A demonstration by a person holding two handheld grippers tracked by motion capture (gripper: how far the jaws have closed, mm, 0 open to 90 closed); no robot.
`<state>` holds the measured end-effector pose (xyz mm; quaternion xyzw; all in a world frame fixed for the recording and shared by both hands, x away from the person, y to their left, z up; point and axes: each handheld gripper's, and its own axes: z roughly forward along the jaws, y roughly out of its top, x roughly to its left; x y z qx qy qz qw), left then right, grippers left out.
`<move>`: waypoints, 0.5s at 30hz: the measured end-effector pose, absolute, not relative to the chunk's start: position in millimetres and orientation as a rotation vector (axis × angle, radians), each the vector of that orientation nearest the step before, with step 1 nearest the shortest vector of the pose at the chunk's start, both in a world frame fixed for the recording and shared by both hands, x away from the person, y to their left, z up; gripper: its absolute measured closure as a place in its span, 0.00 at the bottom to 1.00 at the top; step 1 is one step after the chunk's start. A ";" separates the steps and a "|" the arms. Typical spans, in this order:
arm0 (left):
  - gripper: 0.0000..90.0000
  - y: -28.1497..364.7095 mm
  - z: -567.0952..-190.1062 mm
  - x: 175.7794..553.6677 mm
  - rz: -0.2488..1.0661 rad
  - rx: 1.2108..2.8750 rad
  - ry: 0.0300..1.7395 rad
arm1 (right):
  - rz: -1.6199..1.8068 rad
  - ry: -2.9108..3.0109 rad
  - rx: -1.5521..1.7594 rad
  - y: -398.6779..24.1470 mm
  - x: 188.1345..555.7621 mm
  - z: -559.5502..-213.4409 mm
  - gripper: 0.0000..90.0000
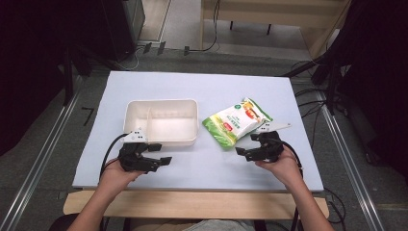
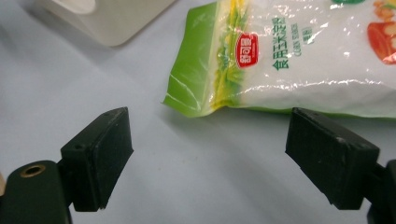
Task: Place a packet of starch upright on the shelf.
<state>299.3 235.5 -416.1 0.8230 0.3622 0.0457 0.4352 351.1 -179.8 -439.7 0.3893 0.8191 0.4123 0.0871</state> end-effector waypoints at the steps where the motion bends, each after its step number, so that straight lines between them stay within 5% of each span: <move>1: 0.35 235.8 -415.9 299.9 0.116 2.047 0.903 | 1.241 2.426 1.157 -179.9 350.6 -438.3 0.17; 15: 0.35 233.4 -416.4 299.3 0.129 2.056 0.897 | 1.236 2.414 1.152 -180.9 350.8 -439.0 0.20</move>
